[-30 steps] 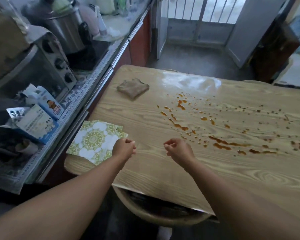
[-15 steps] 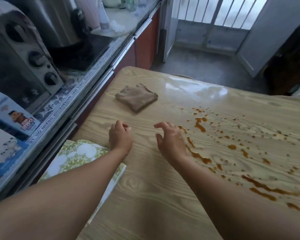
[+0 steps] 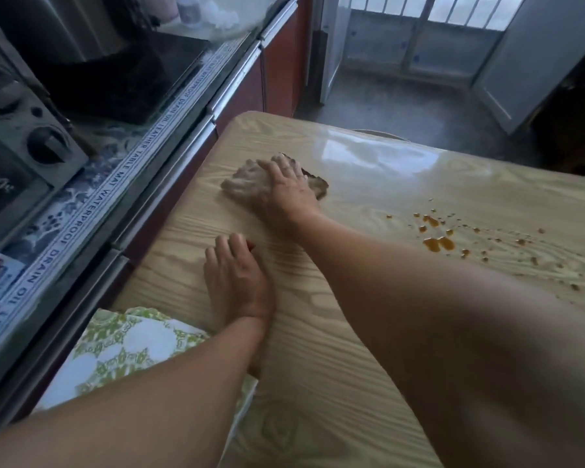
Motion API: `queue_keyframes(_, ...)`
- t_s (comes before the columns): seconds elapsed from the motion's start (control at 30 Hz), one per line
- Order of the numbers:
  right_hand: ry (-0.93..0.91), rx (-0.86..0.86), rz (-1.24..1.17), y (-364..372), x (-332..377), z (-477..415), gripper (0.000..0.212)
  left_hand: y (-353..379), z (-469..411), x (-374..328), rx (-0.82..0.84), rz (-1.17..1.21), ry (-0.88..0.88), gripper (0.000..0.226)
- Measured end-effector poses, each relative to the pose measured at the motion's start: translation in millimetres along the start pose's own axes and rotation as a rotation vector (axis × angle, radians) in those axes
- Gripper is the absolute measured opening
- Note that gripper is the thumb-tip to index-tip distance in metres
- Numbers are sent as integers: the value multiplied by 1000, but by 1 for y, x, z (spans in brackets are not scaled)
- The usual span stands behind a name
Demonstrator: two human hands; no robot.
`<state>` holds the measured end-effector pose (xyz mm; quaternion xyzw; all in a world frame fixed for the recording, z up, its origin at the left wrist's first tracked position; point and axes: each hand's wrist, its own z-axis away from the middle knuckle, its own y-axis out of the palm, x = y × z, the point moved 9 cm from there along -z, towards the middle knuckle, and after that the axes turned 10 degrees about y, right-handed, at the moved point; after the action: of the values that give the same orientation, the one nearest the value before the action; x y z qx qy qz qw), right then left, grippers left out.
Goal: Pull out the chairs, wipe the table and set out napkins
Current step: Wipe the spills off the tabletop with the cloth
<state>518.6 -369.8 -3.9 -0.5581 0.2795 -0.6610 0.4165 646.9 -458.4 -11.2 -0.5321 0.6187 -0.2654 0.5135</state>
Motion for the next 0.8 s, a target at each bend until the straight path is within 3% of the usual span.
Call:
queue_keyframes(0.13, 20, 18, 288, 21, -9, -12, 54, 1, -2, 2, 24, -32, -2, 11)
queue_keyframes(0.37, 61, -23, 294, 15, -50, 47, 53, -1, 0, -6, 37, -11, 39, 23)
queue_keyframes(0.67, 151, -46, 390, 32, -76, 142, 60, -1, 13, -51, 161, 41, 409, 37)
queue_keyframes(0.8, 169, -71, 410, 26, -83, 127, 62, 5, 13, -54, 221, 19, 435, 43)
